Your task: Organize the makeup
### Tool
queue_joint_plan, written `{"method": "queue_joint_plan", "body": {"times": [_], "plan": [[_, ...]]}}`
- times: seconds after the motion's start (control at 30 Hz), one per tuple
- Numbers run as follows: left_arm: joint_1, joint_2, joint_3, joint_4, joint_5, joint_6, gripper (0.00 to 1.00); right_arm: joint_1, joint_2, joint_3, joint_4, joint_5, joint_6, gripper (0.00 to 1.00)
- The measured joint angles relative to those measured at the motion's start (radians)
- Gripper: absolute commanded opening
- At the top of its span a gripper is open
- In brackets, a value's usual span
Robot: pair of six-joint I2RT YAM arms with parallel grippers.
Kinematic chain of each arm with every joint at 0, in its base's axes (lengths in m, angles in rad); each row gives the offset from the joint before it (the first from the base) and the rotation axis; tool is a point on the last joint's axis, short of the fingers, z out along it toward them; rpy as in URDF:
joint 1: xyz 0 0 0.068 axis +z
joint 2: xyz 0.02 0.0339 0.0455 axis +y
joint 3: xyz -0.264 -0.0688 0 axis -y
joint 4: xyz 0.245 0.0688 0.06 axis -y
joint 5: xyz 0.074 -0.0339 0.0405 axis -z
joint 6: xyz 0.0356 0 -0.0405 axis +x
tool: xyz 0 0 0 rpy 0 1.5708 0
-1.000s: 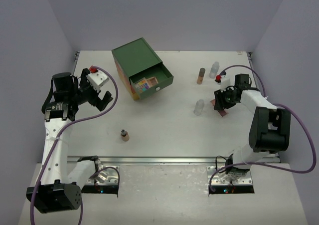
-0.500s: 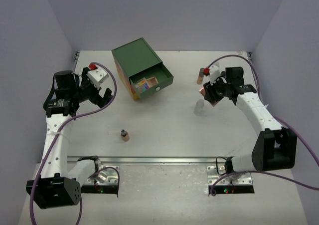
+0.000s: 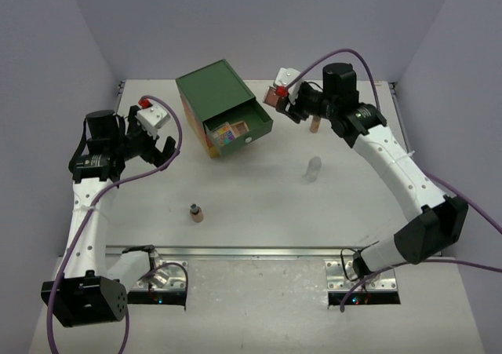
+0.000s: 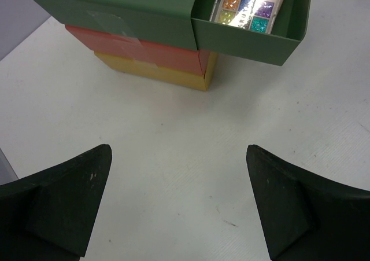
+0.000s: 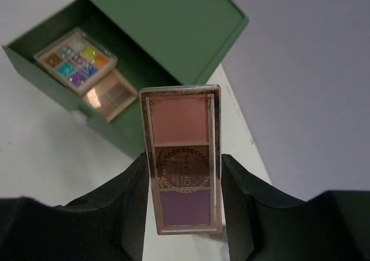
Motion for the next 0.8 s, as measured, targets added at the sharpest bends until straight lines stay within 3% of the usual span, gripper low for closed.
{"method": "queue_joint_plan", "body": {"times": [0.27,0.5,0.8], "plan": [[0.000,-0.009,0.000,-0.002,-0.025,0.002,1.00,0.112,0.233,0.203,-0.010,-0.057,-0.163,0.14],[0.000,-0.010,0.000,-0.003,-0.036,0.009,1.00,0.152,0.364,0.268,-0.086,-0.078,-0.274,0.16],[0.000,-0.010,-0.003,-0.003,-0.040,0.022,1.00,0.159,0.397,0.298,-0.154,-0.074,-0.345,0.26]]}}
